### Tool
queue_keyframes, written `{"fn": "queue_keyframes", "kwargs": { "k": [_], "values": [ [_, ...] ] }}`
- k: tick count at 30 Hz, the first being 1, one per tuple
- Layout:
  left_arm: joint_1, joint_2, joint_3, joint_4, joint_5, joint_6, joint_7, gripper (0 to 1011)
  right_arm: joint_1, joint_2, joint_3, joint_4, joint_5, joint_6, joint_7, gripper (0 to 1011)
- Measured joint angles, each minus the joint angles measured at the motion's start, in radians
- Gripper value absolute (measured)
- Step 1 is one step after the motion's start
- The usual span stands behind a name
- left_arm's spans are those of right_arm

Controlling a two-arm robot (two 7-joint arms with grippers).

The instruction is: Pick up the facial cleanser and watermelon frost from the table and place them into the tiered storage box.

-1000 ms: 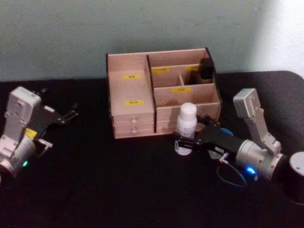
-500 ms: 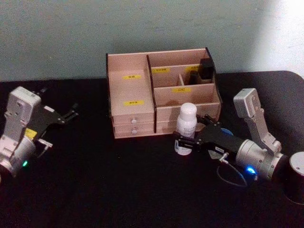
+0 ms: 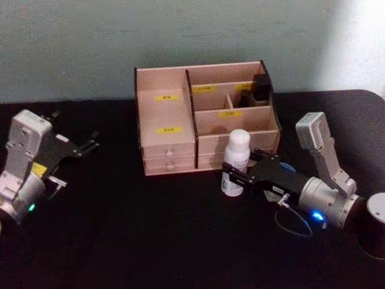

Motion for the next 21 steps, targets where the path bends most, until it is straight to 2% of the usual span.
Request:
{"fn": "queue_keyframes", "kwargs": {
  "k": [2, 21],
  "values": [
    [0.000, 0.000, 0.000, 0.000, 0.000, 0.000, 0.000, 1001, 0.000, 0.000, 0.000, 0.000, 0.000, 0.000, 0.000, 595],
    [0.000, 0.000, 0.000, 0.000, 0.000, 0.000, 0.000, 1001, -0.001, 0.005, -0.002, -0.004, -0.001, -0.008, 0.005, 595]
  ]
}}
